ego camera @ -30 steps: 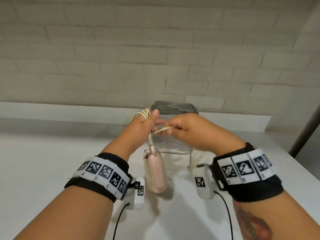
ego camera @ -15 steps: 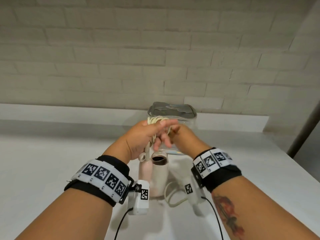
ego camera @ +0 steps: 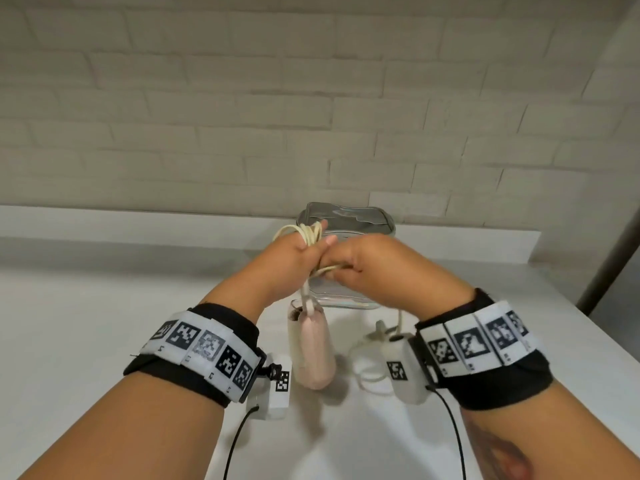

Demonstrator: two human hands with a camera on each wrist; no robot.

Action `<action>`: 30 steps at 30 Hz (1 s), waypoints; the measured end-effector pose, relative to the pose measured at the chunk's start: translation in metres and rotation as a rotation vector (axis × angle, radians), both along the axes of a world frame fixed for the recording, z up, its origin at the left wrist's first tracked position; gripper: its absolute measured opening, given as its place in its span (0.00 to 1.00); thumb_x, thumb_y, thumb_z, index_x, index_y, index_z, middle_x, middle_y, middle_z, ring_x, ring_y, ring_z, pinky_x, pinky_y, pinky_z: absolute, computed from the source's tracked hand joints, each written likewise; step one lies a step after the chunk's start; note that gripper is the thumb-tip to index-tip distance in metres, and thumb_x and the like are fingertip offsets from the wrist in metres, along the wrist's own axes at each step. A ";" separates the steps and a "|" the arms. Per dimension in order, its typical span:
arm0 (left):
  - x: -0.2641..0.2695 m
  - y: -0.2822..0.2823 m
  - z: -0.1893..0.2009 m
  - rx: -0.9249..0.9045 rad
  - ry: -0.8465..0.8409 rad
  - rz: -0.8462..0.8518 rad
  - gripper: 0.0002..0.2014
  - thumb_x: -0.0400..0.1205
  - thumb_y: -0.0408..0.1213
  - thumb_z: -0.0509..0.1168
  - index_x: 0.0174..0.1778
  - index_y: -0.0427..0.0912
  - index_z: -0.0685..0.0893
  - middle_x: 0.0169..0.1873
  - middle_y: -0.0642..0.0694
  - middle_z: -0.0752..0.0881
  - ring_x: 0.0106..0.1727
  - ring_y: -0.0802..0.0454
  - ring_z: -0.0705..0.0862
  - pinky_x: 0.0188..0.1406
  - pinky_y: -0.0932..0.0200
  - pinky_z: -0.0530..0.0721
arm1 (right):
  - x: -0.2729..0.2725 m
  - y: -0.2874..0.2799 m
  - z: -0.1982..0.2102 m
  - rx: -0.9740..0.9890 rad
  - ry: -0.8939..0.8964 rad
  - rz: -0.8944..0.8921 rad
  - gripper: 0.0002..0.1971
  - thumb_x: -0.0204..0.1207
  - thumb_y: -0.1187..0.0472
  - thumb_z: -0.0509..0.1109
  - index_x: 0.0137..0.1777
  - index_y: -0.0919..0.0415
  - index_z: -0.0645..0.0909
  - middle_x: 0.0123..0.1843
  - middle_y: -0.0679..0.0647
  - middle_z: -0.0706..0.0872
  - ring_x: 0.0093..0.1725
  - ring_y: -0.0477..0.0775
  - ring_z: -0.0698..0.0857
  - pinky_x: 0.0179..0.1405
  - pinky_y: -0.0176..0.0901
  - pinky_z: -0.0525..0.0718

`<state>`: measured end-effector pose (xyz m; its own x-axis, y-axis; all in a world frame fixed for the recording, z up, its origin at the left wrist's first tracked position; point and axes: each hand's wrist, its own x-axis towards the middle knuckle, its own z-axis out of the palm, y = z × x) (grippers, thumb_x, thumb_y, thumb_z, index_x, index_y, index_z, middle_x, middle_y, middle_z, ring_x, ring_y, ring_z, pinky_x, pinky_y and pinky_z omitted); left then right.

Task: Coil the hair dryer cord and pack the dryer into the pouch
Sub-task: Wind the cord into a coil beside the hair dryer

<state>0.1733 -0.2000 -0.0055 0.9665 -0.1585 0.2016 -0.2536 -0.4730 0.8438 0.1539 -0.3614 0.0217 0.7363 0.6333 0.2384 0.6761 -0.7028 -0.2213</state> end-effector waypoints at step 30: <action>0.012 0.010 -0.014 -0.096 0.026 -0.021 0.25 0.82 0.61 0.56 0.46 0.45 0.88 0.42 0.47 0.90 0.45 0.54 0.87 0.47 0.65 0.78 | 0.016 0.008 -0.020 0.031 -0.377 -0.042 0.07 0.69 0.64 0.66 0.43 0.55 0.85 0.42 0.49 0.82 0.40 0.56 0.82 0.31 0.43 0.74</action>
<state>0.1856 -0.1902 -0.0193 0.9684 -0.1598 0.1917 -0.2399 -0.3850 0.8912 0.1704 -0.3535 0.0018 0.6186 0.5927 0.5159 0.6848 -0.7286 0.0160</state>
